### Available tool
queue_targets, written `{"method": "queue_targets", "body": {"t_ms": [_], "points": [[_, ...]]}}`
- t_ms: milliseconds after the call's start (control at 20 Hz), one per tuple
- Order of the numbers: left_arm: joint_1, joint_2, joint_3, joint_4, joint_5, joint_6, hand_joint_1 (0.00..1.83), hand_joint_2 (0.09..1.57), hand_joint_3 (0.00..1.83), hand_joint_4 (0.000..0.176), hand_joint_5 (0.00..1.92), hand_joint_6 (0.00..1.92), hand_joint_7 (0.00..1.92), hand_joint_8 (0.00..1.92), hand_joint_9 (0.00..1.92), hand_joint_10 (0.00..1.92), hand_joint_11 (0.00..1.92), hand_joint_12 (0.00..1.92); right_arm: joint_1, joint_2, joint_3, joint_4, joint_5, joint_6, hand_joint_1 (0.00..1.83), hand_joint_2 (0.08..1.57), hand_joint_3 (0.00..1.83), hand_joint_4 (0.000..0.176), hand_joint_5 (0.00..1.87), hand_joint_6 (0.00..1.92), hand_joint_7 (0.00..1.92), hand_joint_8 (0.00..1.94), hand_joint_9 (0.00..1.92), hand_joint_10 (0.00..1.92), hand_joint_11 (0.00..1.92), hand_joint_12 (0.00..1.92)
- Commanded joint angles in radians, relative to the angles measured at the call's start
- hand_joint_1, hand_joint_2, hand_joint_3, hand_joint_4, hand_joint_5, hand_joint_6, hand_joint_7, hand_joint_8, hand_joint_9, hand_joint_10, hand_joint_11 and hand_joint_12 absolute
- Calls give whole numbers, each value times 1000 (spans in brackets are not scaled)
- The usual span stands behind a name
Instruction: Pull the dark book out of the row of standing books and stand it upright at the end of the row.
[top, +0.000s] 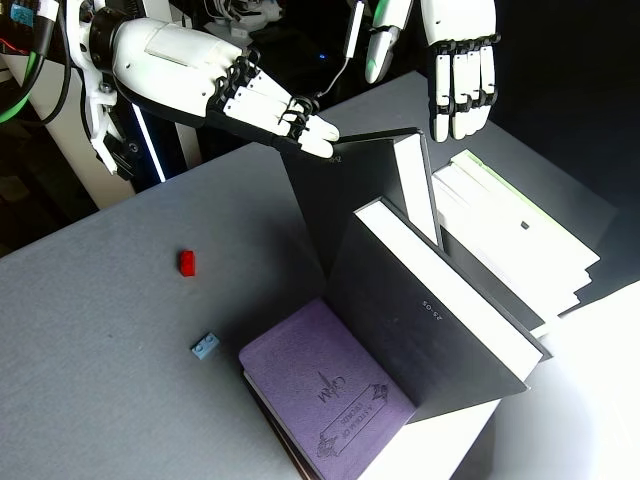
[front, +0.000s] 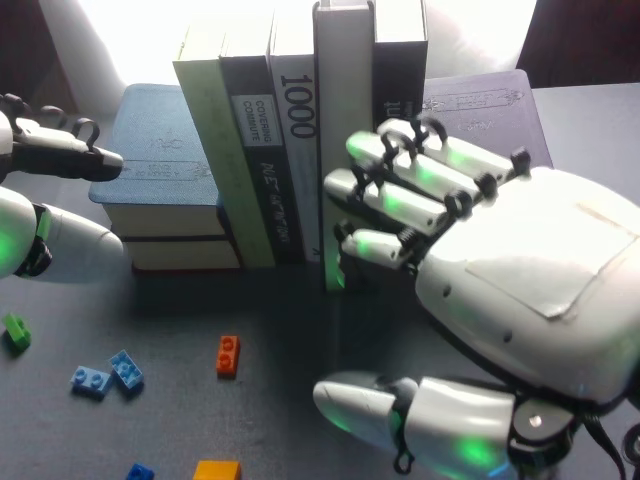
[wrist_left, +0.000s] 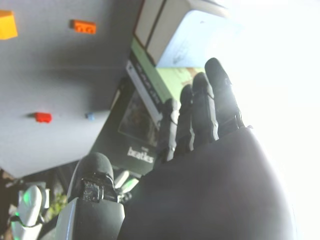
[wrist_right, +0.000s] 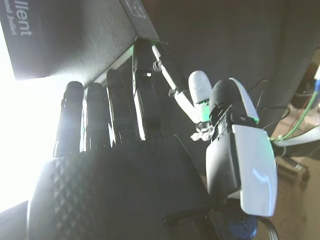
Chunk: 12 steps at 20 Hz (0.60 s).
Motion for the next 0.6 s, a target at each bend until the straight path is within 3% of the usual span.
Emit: {"method": "queue_targets", "body": {"t_ms": [0,300,550], "points": [[-1,8,-2,22,-80,-1,0,1225,0,46,91,3,90,3,114,5,0,462,-8,11,-1,0,42,2,0,1169,23,0,473,801,137,11,0,0,0,0],[-4,8,-8,21,-80,-10,0,1221,0,53,87,0,87,0,116,1,0,456,-71,18,-4,0,38,-13,0,1176,21,0,485,797,133,7,0,0,0,0],[-23,8,-4,22,-69,-48,0,1229,1,43,94,3,94,2,121,3,0,499,-101,-2,17,0,-4,-24,0,1170,16,0,483,793,127,3,0,0,0,0]]}}
